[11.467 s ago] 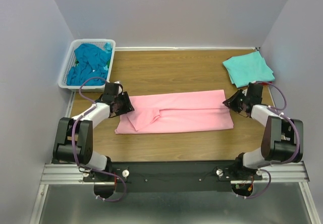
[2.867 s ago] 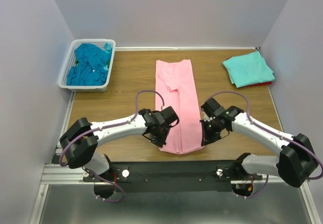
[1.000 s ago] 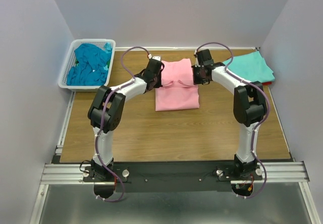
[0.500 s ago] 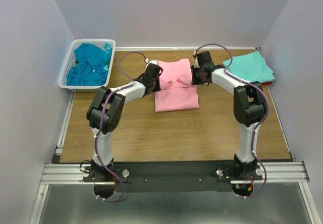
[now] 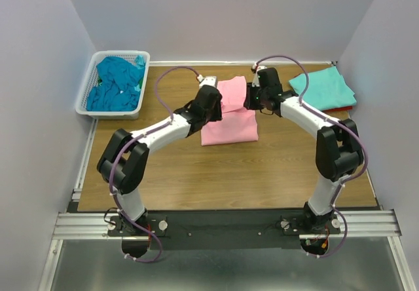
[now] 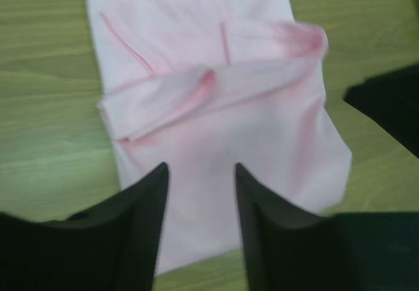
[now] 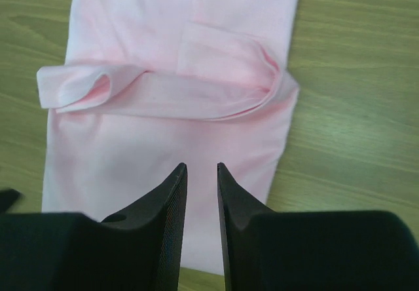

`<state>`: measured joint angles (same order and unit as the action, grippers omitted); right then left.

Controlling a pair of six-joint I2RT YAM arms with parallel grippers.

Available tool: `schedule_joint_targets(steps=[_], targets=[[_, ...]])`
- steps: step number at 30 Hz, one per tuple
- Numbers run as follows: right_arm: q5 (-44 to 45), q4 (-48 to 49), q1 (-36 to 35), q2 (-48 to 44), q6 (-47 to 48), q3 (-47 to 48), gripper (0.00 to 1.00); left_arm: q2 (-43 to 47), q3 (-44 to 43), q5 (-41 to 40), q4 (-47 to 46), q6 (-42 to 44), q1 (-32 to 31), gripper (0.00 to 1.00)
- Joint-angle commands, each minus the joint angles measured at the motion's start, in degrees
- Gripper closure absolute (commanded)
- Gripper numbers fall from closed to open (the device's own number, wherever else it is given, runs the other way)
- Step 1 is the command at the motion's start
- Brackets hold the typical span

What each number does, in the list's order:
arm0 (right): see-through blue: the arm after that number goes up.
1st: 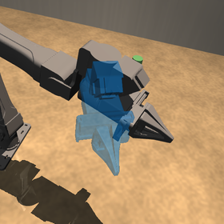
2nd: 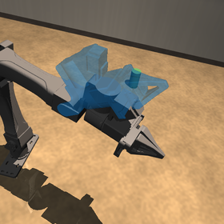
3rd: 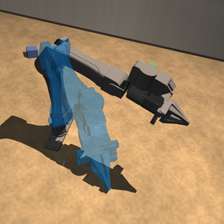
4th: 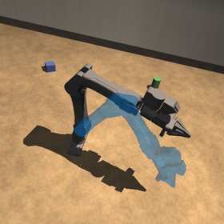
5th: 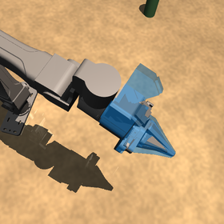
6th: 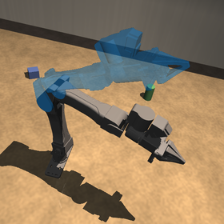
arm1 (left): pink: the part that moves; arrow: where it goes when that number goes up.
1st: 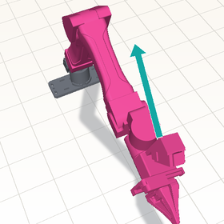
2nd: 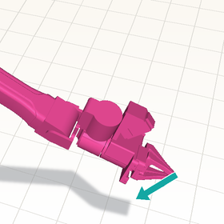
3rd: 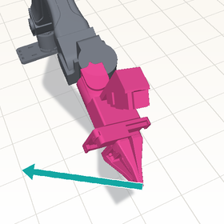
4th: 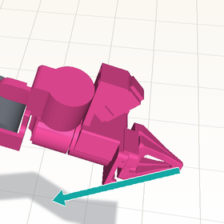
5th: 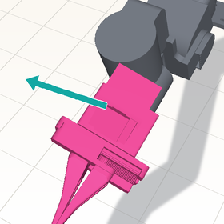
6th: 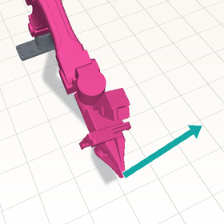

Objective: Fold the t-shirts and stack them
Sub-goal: Fold the tshirt

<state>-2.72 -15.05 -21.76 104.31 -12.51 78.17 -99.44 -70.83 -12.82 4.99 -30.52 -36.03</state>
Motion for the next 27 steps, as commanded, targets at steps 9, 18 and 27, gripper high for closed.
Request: schedule_joint_targets(steps=[9, 18, 27], targets=[[-5.10, 6.17, -2.32, 10.20, -3.66, 0.13, 0.69, -11.39, -0.89, 9.64, 5.29, -2.70, -1.15, 0.79], [0.17, 6.26, -0.05, 22.85, -2.95, 14.89, 0.69, -13.33, -0.72, 13.86, 7.13, -1.47, 0.00, 0.80], [-12.97, 6.08, 2.16, 24.72, -4.80, 23.00, 0.66, -8.33, 2.45, 14.49, 8.36, 0.20, 0.61, 0.79]])
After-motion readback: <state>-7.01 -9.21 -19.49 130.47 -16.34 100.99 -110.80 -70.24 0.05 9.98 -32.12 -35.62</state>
